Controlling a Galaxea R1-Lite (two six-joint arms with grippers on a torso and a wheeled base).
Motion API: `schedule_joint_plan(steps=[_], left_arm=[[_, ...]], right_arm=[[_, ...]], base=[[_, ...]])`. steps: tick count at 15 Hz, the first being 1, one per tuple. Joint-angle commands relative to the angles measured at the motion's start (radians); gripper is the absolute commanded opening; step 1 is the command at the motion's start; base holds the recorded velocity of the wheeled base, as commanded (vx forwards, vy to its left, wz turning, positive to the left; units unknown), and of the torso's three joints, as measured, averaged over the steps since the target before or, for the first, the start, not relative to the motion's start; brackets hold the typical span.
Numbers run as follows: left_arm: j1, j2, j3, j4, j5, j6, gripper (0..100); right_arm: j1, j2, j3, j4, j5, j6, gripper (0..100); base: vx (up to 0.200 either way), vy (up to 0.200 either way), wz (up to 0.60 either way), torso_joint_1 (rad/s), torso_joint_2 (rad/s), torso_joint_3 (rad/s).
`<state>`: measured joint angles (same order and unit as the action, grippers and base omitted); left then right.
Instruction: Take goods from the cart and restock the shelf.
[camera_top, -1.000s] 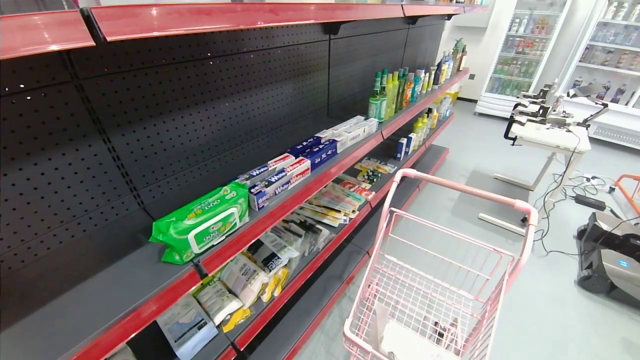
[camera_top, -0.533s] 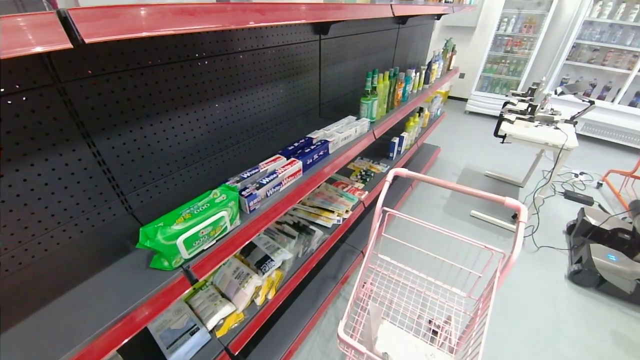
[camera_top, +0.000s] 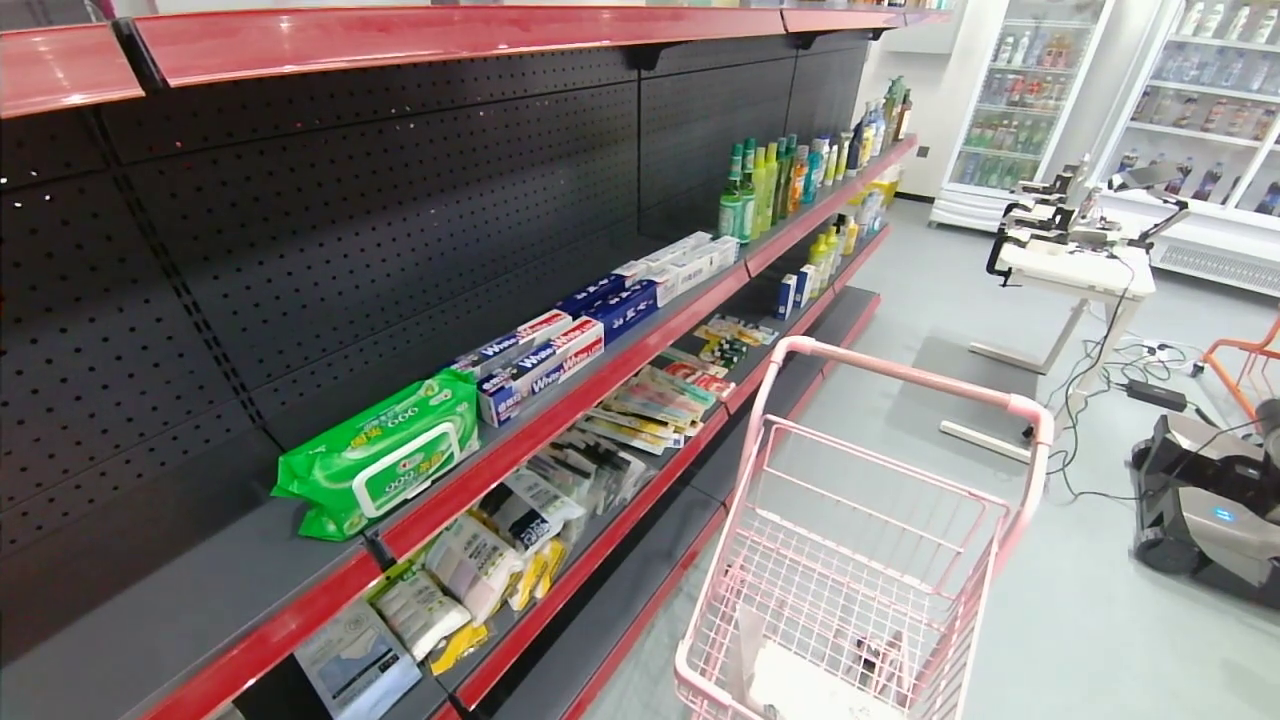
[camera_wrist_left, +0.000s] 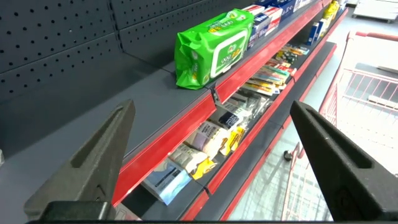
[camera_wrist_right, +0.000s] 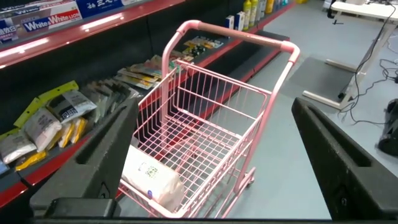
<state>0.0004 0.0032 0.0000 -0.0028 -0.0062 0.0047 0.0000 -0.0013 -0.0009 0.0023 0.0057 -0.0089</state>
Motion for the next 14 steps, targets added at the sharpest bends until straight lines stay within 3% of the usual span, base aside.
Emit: schedule_joint_plan(steps=[1,7,14], left_arm=[[0.001,0.0,0.0,0.0,0.0,0.0,100],[0.0,0.0,0.0,0.0,0.0,0.0,100],[0.0,0.0,0.0,0.0,0.0,0.0,100]], right_arm=[[0.0,0.001,-0.001,-0.001,0.0,0.0,100],[0.0,0.001,-0.001,0.001,0.0,-0.002,100],[0.0,0.001,-0.001,0.001,0.0,0.0,100]], base=[[0.0,0.0,0.0,0.0,0.0,0.0],[0.0,0.0,0.0,0.0,0.0,0.0],[0.0,0.0,0.0,-0.074,0.16,0.082]])
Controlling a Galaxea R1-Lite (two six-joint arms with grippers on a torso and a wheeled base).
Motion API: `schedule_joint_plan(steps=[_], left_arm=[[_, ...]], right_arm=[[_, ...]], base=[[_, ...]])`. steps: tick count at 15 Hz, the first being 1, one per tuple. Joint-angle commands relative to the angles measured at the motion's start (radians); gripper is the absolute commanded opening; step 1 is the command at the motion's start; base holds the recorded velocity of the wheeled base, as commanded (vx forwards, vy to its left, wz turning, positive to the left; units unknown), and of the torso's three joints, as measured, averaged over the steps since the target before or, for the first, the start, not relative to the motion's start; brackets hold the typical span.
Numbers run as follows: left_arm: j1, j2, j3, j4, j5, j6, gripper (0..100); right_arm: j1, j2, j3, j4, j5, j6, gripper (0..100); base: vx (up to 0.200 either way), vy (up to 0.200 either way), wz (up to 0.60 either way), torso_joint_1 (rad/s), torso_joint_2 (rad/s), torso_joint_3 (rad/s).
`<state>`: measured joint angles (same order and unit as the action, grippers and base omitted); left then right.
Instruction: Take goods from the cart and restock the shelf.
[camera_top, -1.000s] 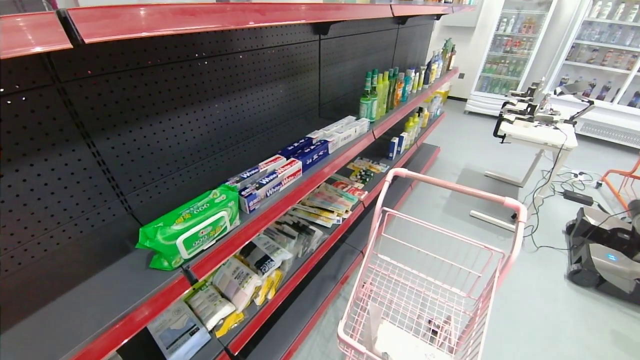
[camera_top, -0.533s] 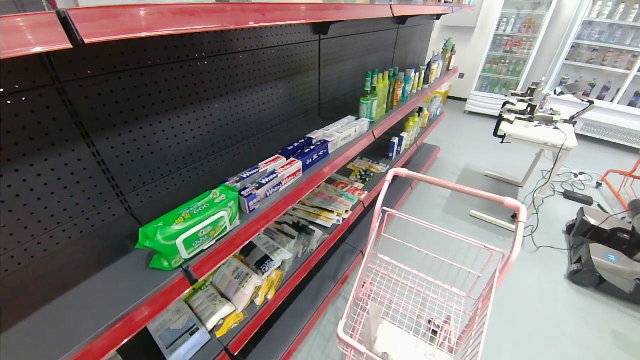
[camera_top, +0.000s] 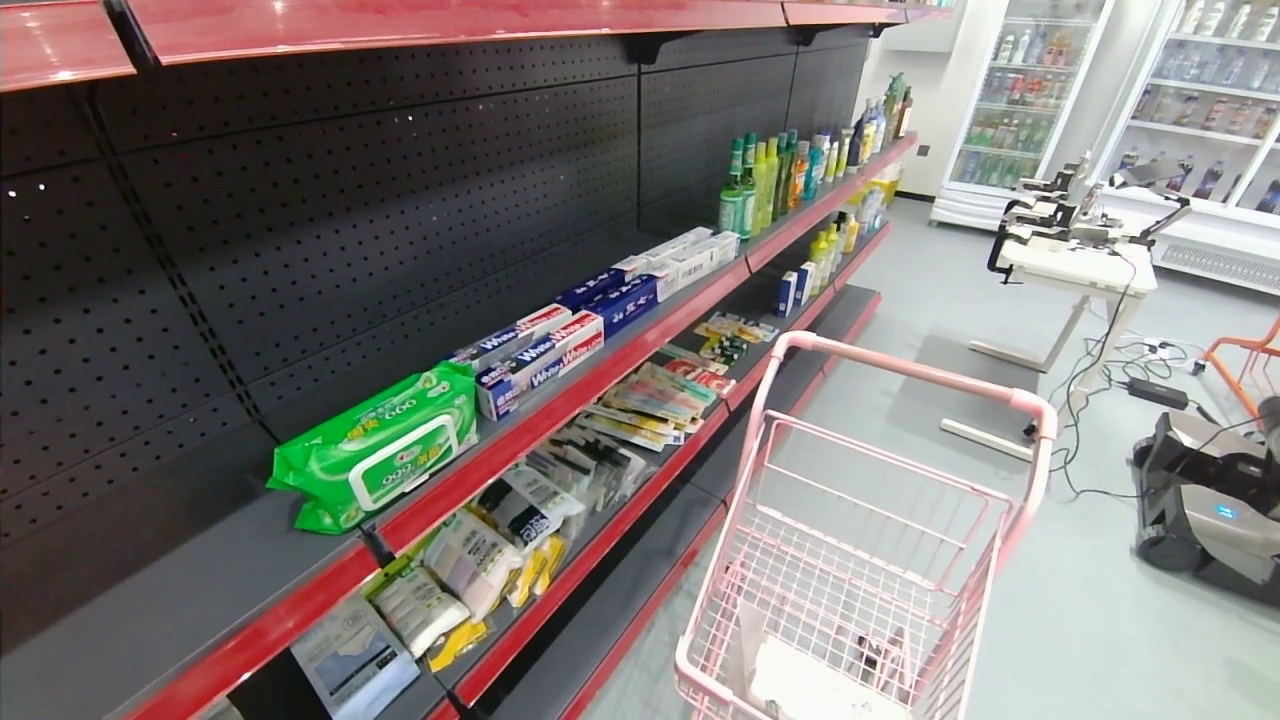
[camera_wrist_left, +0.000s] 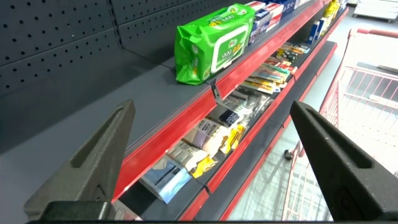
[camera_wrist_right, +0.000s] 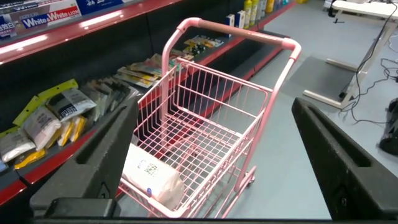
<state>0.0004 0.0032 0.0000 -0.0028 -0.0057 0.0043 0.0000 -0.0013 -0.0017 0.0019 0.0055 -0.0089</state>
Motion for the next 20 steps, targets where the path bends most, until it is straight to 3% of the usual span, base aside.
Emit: schedule_joint_plan(steps=[1,20], left_arm=[[0.0,0.0,0.0,0.0,0.0,0.0,100],[0.001,0.001,0.0,0.0,0.0,0.0,100]], right_arm=[[0.0,0.001,0.0,0.0,0.001,0.0,100],[0.0,0.001,0.0,0.0,0.001,0.0,100]], base=[[0.0,0.0,0.0,-0.08,0.18,0.095],[0.0,0.0,0.0,-0.124,0.27,0.142]])
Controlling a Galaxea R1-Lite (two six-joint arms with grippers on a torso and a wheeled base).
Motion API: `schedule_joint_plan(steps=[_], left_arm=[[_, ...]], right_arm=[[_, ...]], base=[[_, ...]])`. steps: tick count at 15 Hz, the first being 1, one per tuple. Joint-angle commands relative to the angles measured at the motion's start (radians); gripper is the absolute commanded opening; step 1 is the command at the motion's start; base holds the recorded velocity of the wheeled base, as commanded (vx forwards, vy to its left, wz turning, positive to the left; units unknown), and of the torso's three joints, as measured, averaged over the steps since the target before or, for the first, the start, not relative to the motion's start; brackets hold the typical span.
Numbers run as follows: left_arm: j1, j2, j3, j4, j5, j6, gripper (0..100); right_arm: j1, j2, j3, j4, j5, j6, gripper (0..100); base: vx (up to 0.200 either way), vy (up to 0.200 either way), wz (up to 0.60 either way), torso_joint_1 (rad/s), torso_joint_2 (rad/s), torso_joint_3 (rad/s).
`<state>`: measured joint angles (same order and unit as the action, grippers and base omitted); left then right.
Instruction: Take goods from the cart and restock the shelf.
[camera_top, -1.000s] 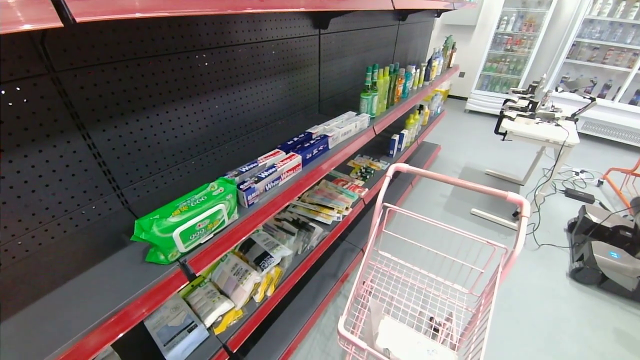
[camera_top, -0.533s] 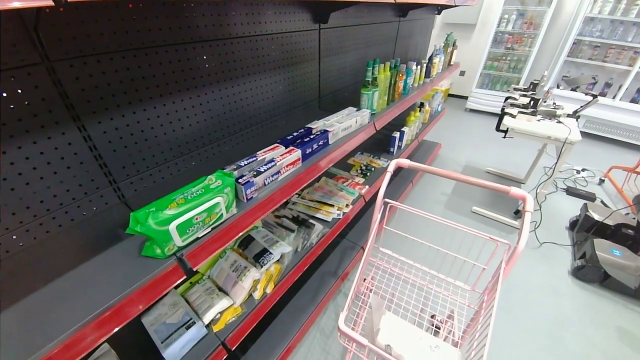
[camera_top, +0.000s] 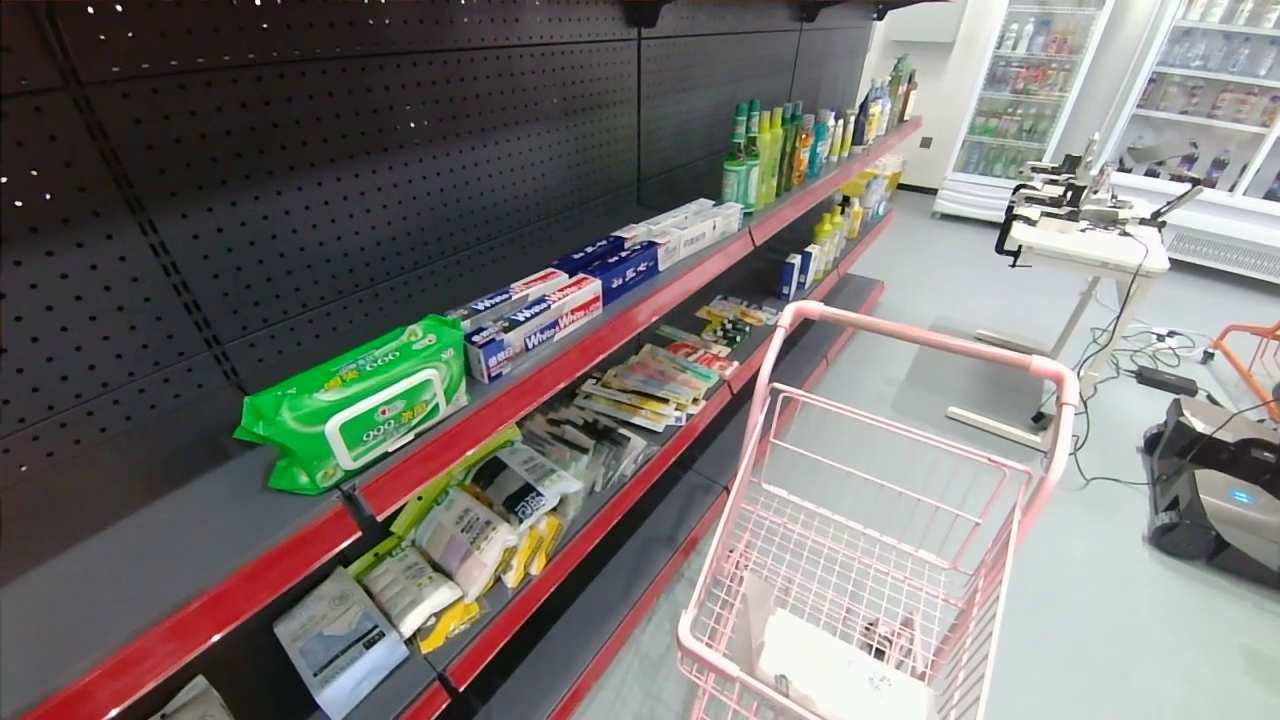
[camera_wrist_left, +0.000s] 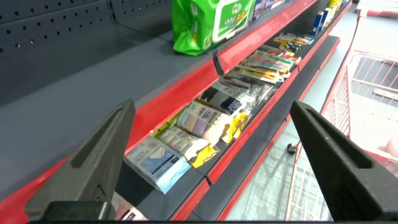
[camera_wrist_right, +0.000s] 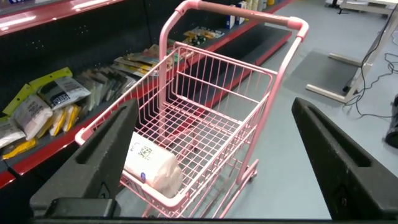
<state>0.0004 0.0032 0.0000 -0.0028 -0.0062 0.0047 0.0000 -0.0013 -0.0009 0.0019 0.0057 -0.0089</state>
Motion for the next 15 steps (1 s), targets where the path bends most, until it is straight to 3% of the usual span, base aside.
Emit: schedule_joint_plan(steps=[1,15], left_arm=[[0.001,0.001,0.0,0.0,0.0,0.0,100],[0.001,0.0,0.0,0.0,0.0,0.0,100]], right_arm=[[0.0,0.001,-0.001,0.0,0.0,0.0,100],[0.0,0.001,-0.001,0.0,0.0,0.0,100]], base=[[0.0,0.0,0.0,-0.154,0.33,0.178],[0.0,0.0,0.0,-0.175,0.4,0.217]])
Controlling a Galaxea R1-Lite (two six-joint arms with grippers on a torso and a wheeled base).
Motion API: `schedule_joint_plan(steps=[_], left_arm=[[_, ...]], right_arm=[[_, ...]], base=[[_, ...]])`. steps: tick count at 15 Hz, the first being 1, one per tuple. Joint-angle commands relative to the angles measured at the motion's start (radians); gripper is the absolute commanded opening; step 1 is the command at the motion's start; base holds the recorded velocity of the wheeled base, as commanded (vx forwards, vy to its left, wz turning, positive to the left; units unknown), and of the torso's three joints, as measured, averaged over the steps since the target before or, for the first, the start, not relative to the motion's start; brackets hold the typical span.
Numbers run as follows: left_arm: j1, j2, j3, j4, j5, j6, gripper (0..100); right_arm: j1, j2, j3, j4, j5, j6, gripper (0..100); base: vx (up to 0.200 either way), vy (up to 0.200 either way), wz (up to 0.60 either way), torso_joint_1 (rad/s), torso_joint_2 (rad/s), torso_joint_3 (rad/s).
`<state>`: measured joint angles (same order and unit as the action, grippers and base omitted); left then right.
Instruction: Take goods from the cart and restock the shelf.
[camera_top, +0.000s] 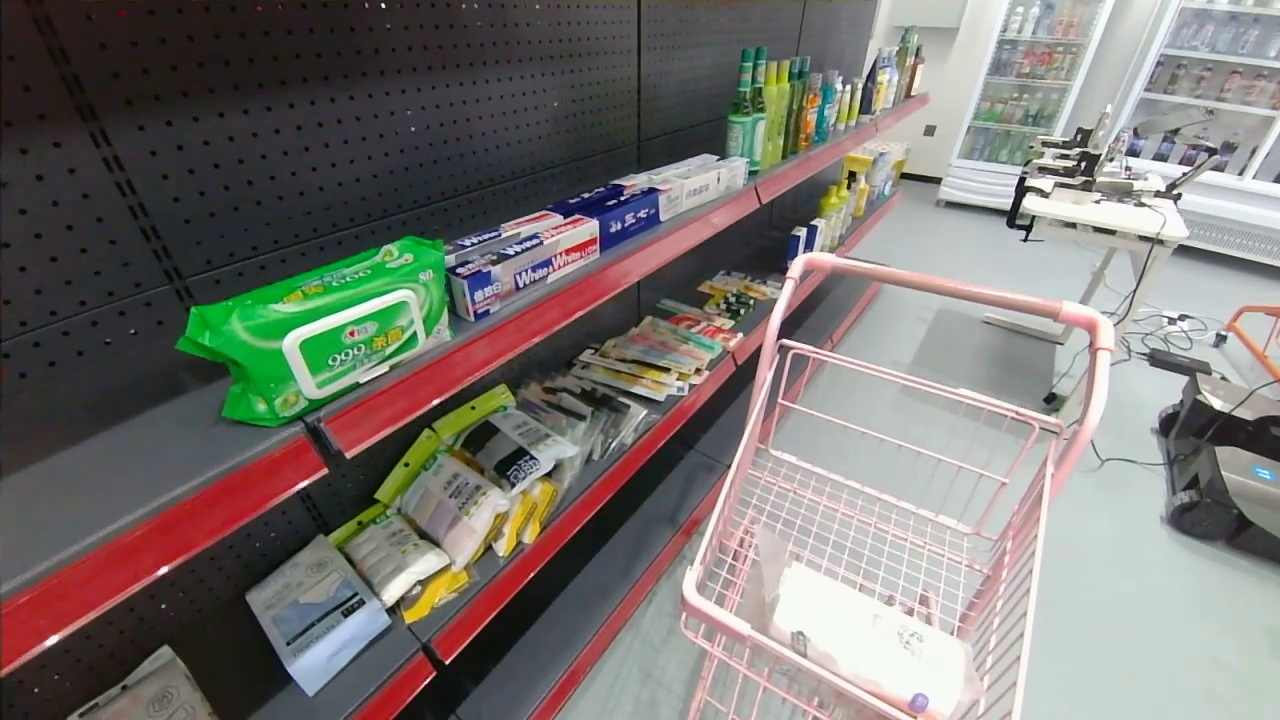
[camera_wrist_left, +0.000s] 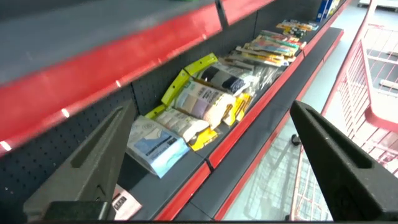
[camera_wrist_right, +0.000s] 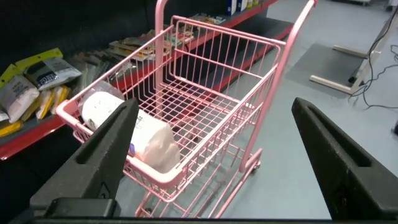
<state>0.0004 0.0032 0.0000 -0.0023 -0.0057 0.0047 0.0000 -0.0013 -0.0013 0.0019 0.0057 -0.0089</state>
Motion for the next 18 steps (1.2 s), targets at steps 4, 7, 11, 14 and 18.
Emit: schedule_joint_plan(steps=[4,7,11,14,18], left_arm=[[0.0,0.001,0.0,-0.001,0.0,0.0,100],[0.001,0.0,0.0,-0.001,0.0,0.0,100],[0.001,0.0,0.0,-0.001,0.0,0.0,100],[0.0,0.0,0.0,-0.001,0.0,0.0,100],[0.0,0.0,0.0,-0.001,0.0,0.0,100]], right_arm=[[0.0,0.001,0.0,0.0,0.0,0.0,100],[0.0,0.001,0.0,0.001,0.0,0.0,100],[0.0,0.001,0.0,0.0,0.0,0.0,100],[0.002,0.009,0.0,0.0,0.002,-0.002,100],[-0.002,0.443,-0.46,0.016,0.066,0.018,100]], base=[[0.0,0.0,0.0,-0.238,0.55,0.321],[0.0,0.0,0.0,-0.194,0.47,0.277],[0.0,0.0,0.0,-0.038,0.09,0.055],[0.0,0.0,0.0,0.0,0.0,0.0],[0.0,0.0,0.0,0.0,0.0,0.0]])
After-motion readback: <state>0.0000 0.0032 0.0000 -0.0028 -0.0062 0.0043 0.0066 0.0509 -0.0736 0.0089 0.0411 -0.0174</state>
